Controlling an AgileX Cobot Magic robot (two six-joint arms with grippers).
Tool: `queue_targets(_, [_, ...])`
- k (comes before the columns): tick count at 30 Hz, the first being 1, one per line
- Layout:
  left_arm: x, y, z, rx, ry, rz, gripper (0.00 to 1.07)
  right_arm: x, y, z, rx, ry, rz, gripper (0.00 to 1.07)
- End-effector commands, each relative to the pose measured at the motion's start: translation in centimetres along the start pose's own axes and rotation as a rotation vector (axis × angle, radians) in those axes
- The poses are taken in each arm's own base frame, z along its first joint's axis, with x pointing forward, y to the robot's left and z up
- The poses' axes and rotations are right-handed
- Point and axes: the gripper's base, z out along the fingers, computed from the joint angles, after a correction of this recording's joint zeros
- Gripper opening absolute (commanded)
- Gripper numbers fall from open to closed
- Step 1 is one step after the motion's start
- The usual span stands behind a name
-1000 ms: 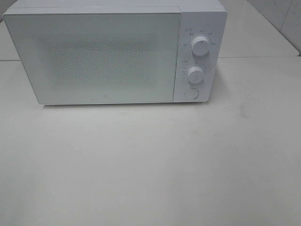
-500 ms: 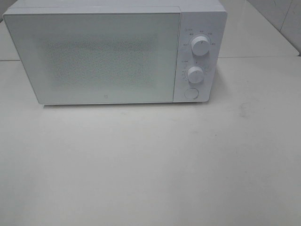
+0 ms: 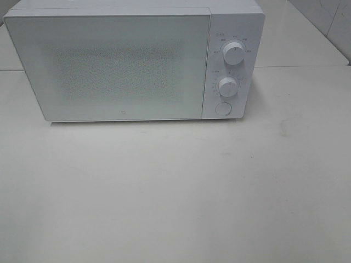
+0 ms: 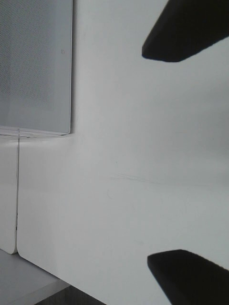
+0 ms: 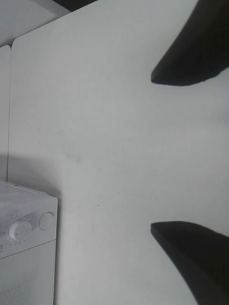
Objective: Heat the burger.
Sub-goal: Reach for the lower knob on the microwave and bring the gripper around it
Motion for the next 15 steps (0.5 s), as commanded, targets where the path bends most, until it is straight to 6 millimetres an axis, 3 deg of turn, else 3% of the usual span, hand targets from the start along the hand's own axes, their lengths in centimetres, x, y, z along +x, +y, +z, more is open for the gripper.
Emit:
queue_targets(1, [0.10,-0.05,-0.22,0.002,-0.031,-0.010,1.00,0.24,-0.02,-0.26,0.003,-0.024,-0.003,0.75])
queue_targets(15, [0.10,-0.05,-0.22,0.002,-0.031,-0.010,1.00,-0.48,0.15,-0.64,-0.015,-0.049,0.028,0.75])
